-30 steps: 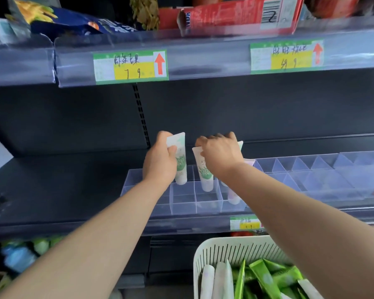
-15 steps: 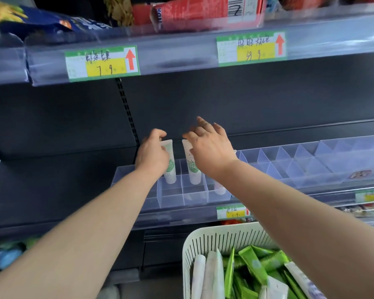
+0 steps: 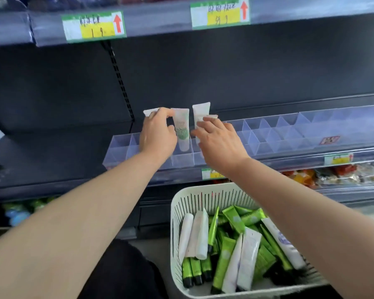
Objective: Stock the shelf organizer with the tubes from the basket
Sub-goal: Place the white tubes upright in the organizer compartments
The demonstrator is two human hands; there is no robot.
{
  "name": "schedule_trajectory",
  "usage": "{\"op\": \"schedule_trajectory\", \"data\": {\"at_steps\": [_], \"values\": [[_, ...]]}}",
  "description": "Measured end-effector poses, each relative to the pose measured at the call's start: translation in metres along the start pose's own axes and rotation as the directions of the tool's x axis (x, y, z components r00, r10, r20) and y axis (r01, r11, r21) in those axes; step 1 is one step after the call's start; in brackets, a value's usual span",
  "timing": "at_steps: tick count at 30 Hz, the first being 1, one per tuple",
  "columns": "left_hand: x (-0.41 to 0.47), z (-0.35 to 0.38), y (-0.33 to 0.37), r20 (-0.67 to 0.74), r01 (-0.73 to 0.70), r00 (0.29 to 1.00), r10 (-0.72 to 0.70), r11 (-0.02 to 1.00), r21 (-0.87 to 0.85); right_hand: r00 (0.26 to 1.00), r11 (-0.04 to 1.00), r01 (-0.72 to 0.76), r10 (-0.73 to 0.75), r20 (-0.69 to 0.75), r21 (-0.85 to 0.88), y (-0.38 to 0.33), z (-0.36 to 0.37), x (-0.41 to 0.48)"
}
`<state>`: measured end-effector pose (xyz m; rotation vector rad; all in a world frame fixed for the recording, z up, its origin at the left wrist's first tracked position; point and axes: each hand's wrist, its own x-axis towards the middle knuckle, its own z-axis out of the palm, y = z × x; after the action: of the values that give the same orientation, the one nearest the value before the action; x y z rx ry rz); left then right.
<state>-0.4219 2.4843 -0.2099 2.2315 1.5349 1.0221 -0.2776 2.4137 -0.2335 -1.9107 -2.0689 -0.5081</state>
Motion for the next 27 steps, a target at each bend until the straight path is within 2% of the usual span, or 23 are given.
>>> {"op": "schedule_trajectory", "data": {"at_steps": [4,10,14,19,22,25,27], "values": [[-0.042,0.033,0.007,0.033,-0.036,0.999,0.039,0.996,-0.084,0.998,0.999,-0.039,0.038,0.059,0.020,0.020,0.013,-0.056],[-0.100,0.091,0.014,0.219,-0.051,0.973,0.076,0.991,-0.120,0.945,0.988,-0.154,0.140,0.295,0.025,0.053,0.045,-0.135],[-0.128,0.131,0.010,0.414,-0.004,0.910,0.024,0.999,-0.048,0.860,0.970,-0.241,0.198,0.471,0.032,0.065,0.071,-0.174],[-0.157,0.166,-0.010,0.630,0.058,0.763,-0.143,0.986,0.154,0.710,0.951,-0.310,0.234,0.665,-0.003,0.068,0.104,-0.203],[-0.170,0.176,-0.020,0.684,0.111,0.693,-0.227,0.972,0.210,0.631,0.936,-0.352,0.225,0.742,0.016,0.067,0.122,-0.216],[-0.178,0.184,-0.023,0.708,0.148,0.656,-0.261,0.965,0.218,0.558,0.909,-0.413,0.209,0.803,0.051,0.065,0.131,-0.223],[-0.182,0.187,-0.022,0.717,0.146,0.645,-0.266,0.963,0.226,0.543,0.886,-0.458,0.214,0.812,0.072,0.065,0.133,-0.223]]}}
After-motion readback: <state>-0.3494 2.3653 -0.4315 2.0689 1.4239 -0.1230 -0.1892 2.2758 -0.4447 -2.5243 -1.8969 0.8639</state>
